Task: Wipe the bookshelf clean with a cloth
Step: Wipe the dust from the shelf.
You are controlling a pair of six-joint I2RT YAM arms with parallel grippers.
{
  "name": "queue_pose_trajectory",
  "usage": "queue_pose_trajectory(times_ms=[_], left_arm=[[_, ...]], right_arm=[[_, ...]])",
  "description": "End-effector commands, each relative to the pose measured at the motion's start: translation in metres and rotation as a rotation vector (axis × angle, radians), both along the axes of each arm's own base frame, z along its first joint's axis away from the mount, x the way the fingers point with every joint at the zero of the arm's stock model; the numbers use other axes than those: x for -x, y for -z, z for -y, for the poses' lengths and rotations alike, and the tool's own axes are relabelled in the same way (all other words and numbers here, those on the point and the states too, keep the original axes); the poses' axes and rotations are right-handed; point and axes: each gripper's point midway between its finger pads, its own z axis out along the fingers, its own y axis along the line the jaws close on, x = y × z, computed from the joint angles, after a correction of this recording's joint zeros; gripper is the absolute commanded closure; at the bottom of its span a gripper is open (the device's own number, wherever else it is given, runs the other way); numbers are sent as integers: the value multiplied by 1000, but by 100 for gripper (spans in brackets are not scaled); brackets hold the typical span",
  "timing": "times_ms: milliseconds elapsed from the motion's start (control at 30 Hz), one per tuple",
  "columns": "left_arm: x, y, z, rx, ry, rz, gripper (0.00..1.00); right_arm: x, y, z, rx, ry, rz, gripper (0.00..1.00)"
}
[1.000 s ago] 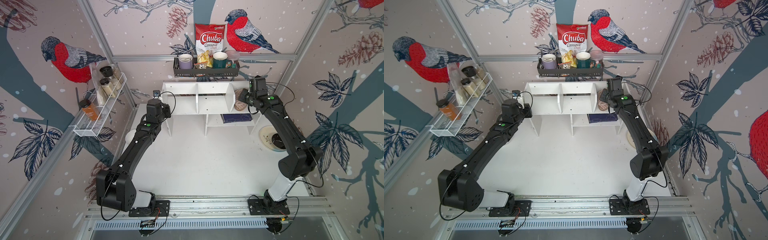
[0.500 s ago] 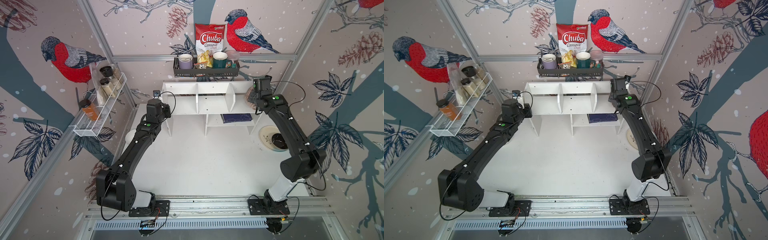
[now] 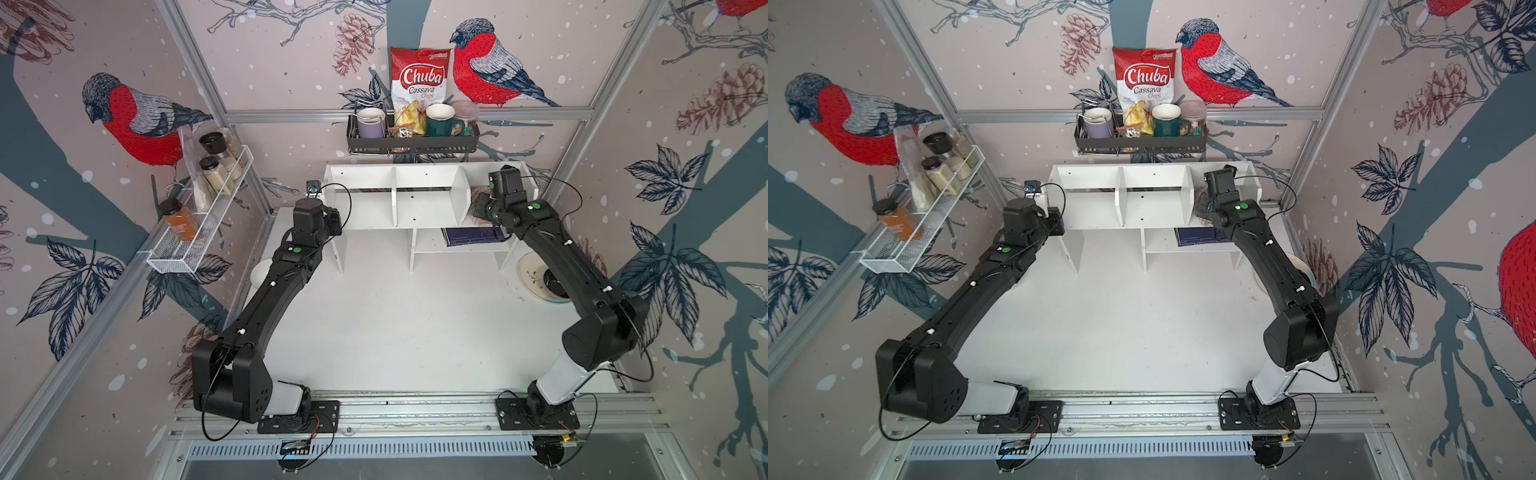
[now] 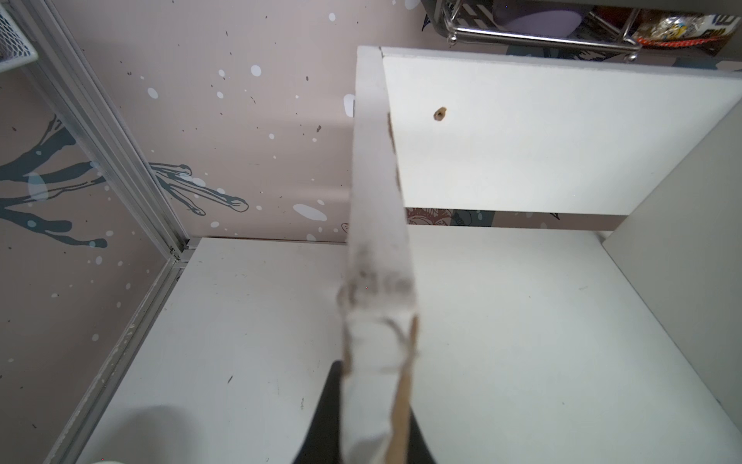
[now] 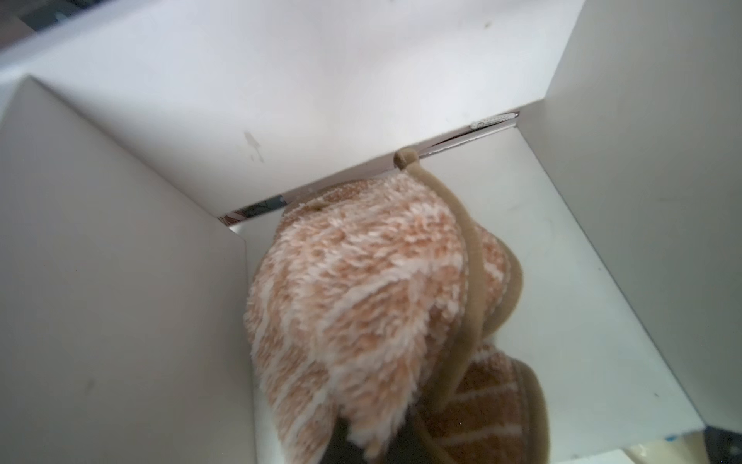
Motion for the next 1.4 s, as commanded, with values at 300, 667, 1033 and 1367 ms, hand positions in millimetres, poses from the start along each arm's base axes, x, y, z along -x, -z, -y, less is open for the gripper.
queue_pose_trajectory(times_ms=[300,667,1033,1367], left_arm=[[7,22,15,96,57,-93,100],[7,21,15,90,56,-91,100],[7,23,14,84,53,-94,100],[6,31,12,60,48,-113,100]], right_arm=[[-4,-19,54,80,146,48,100],[-41,-55,10,-19,52,157,100],[2,-17,7,-69,-40,99,100],[3,-55,63,115,127,121,100]])
